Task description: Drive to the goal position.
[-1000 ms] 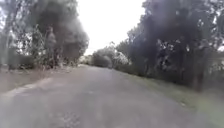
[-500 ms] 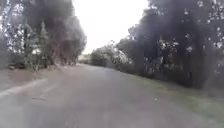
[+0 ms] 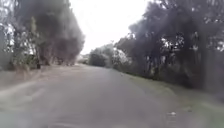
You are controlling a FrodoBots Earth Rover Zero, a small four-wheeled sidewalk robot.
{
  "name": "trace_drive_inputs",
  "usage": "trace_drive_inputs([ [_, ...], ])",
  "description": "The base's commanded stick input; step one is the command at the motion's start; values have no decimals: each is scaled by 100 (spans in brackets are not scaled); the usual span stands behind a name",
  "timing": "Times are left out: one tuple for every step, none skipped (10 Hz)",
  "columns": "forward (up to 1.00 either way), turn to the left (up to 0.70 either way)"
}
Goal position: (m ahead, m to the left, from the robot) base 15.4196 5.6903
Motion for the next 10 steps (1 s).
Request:
trace_drive_inputs([
  [100,0],
  [100,0],
  [100,0],
  [100,0],
  [100,0],
  [100,0],
  [100,0],
  [100,0],
  [100,0],
  [100,0],
])
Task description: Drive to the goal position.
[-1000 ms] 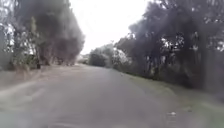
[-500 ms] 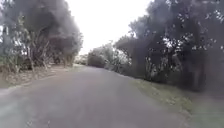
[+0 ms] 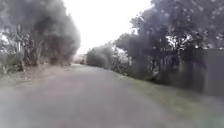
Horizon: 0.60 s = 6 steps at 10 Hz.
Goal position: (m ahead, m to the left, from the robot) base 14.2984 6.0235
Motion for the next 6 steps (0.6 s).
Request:
trace_drive_inputs([
  [100,0],
  [100,0],
  [100,0],
  [100,0],
  [100,0],
  [100,0],
])
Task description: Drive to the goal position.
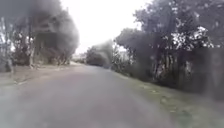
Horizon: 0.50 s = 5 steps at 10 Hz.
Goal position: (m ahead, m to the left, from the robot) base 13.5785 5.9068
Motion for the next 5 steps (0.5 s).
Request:
trace_drive_inputs([
  [100,0],
  [100,0],
  [100,0],
  [100,0],
  [100,0],
])
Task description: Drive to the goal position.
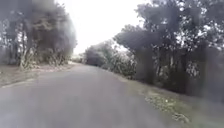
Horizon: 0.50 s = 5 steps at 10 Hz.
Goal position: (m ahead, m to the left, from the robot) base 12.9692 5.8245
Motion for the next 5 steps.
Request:
trace_drive_inputs([
  [100,0],
  [100,0],
  [100,0],
  [100,0],
  [100,27],
])
